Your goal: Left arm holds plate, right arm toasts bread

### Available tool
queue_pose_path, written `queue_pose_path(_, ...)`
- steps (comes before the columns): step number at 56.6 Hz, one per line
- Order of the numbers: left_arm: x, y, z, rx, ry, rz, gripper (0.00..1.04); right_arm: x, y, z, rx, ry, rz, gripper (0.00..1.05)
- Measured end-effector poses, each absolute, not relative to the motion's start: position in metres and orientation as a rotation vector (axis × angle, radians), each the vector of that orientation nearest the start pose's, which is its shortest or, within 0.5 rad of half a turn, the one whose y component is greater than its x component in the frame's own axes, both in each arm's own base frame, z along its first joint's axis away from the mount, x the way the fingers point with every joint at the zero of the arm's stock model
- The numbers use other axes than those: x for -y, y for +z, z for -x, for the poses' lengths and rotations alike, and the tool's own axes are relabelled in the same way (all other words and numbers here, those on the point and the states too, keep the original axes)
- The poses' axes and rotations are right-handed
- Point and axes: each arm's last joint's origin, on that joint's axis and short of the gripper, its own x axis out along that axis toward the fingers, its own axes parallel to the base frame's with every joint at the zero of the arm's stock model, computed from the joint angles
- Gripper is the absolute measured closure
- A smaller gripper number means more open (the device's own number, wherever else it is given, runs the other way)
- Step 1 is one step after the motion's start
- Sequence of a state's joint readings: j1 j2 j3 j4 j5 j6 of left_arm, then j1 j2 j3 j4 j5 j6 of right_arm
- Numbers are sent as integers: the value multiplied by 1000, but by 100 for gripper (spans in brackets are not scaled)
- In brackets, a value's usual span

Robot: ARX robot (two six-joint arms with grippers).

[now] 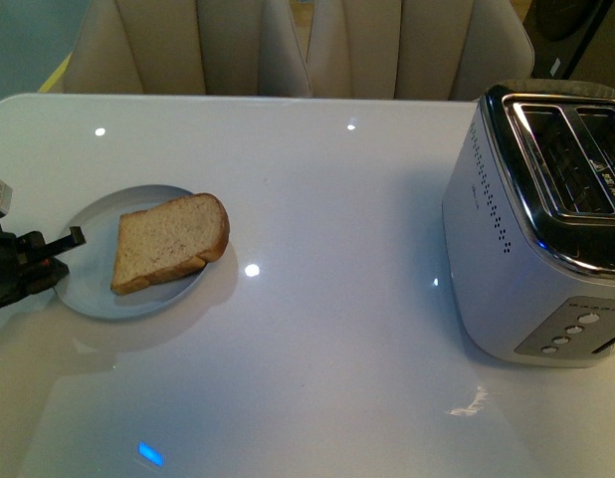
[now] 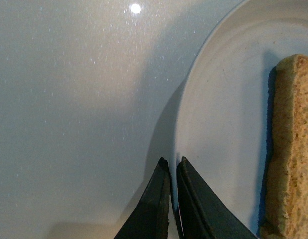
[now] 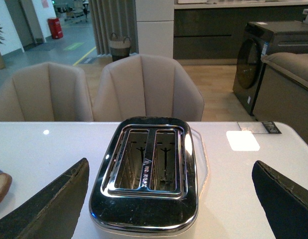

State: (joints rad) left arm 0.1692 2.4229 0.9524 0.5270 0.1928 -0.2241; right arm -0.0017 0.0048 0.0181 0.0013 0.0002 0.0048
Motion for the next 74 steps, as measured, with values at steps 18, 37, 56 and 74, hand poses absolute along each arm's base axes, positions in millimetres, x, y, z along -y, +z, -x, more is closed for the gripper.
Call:
queue_pose_path(18, -61, -17, -324, -873, 72, 515, 101, 0, 169, -97, 15, -2, -5, 9)
queue_pose_path(37, -54, 18, -314, -810, 27, 584, 101, 0, 169, -97, 15, -2, -5, 9)
queue_pose_path(56, -20, 64, -315, -793, -73, 640, 101, 0, 169, -97, 15, -2, -5, 9)
queue_pose_path(74, 30, 121, -311, -788, -166, 644, 101, 0, 169, -97, 15, -2, -5, 9)
